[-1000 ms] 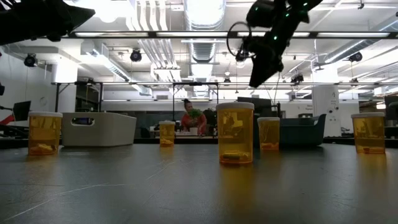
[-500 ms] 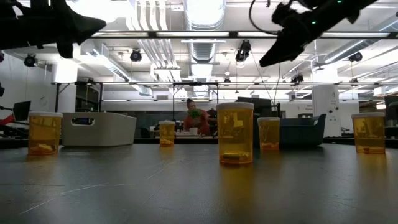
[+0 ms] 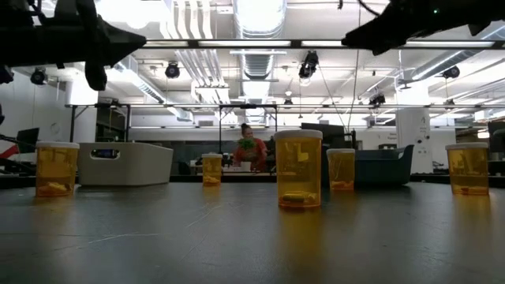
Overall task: Pick and place medicine bottles into bin by pill shape (circle, oval)
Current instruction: Put the big orange pill bottle into the white bin
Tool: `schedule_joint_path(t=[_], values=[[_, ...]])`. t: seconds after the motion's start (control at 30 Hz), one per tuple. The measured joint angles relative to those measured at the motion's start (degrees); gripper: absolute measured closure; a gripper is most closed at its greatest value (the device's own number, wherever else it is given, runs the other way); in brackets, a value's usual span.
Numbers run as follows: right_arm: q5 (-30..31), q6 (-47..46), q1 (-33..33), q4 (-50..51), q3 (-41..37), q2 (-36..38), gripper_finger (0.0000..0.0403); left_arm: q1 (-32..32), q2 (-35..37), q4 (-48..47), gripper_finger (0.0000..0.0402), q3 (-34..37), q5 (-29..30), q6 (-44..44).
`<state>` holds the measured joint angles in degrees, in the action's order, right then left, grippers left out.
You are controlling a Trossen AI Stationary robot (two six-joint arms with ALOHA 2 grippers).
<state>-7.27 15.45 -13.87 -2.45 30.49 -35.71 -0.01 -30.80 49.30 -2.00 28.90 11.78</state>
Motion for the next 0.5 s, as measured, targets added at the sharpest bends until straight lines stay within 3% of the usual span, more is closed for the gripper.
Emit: schedule_joint_path(t=[0.5], values=[[-2.44, 3.13, -0.02, -7.53, -6.71, 8.15, 0.0234, 0.02, -20.00, 1.30, 0.0402, -12.30, 0.30, 2.90]])
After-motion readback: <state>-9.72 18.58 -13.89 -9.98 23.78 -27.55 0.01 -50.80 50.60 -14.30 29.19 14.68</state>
